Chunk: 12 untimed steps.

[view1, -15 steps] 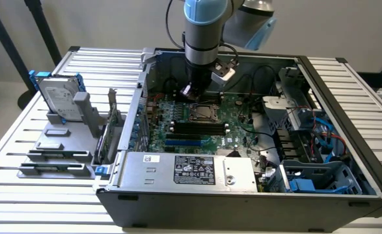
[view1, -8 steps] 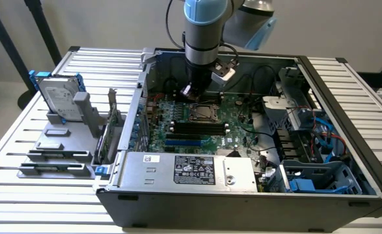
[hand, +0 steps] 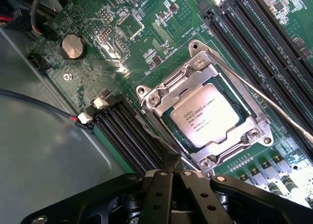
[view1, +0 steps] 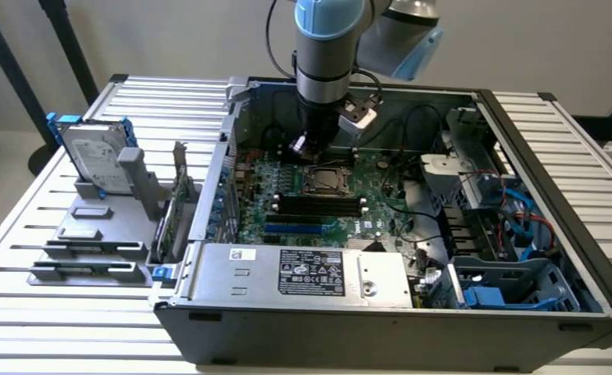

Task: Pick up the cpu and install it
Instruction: 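Install the first cpu locking lever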

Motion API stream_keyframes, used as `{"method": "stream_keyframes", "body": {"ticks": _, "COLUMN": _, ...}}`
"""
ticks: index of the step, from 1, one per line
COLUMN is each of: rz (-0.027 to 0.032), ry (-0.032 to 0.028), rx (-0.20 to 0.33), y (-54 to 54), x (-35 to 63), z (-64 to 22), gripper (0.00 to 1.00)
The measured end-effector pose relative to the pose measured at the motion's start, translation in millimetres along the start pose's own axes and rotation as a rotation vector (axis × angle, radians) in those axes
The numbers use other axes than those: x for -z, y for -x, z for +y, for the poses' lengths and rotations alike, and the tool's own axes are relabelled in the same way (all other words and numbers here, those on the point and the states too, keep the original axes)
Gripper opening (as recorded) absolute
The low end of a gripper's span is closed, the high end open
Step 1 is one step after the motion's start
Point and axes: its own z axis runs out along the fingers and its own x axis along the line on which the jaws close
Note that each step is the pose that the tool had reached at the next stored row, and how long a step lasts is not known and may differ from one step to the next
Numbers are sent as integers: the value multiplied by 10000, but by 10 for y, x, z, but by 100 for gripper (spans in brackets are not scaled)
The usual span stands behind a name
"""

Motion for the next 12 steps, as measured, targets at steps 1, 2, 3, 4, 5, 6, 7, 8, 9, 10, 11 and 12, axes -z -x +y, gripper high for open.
{"method": "stream_keyframes", "body": {"ticks": 1, "rz": -2, "ry": 1, "rx": 0, "y": 0, "x": 0, "z": 0, "gripper": 11}}
{"method": "stream_keyframes", "body": {"ticks": 2, "rz": -4, "ry": 2, "rx": 0, "y": 0, "x": 0, "z": 0, "gripper": 11}}
{"method": "stream_keyframes", "body": {"ticks": 3, "rz": -5, "ry": 2, "rx": -2, "y": 0, "x": 0, "z": 0, "gripper": 11}}
{"method": "stream_keyframes", "body": {"ticks": 4, "rz": -5, "ry": 2, "rx": -3, "y": 0, "x": 0, "z": 0, "gripper": 11}}
{"method": "stream_keyframes", "body": {"ticks": 5, "rz": -5, "ry": 2, "rx": -3, "y": 0, "x": 0, "z": 0, "gripper": 11}}
{"method": "stream_keyframes", "body": {"ticks": 6, "rz": -6, "ry": 2, "rx": -2, "y": 0, "x": -1, "z": 1, "gripper": 11}}
{"method": "stream_keyframes", "body": {"ticks": 7, "rz": -5, "ry": 2, "rx": -1, "y": 0, "x": -1, "z": 1, "gripper": 11}}
{"method": "stream_keyframes", "body": {"ticks": 8, "rz": -6, "ry": 2, "rx": -2, "y": 0, "x": -2, "z": 2, "gripper": 11}}
{"method": "stream_keyframes", "body": {"ticks": 9, "rz": -5, "ry": 1, "rx": -1, "y": -1, "x": -3, "z": 3, "gripper": 11}}
{"method": "stream_keyframes", "body": {"ticks": 10, "rz": -5, "ry": 2, "rx": -1, "y": -2, "x": -4, "z": 4, "gripper": 11}}
{"method": "stream_keyframes", "body": {"ticks": 11, "rz": -5, "ry": 1, "rx": -1, "y": -3, "x": -5, "z": 6, "gripper": 11}}
{"method": "stream_keyframes", "body": {"ticks": 12, "rz": -6, "ry": 2, "rx": -1, "y": -4, "x": -6, "z": 8, "gripper": 11}}
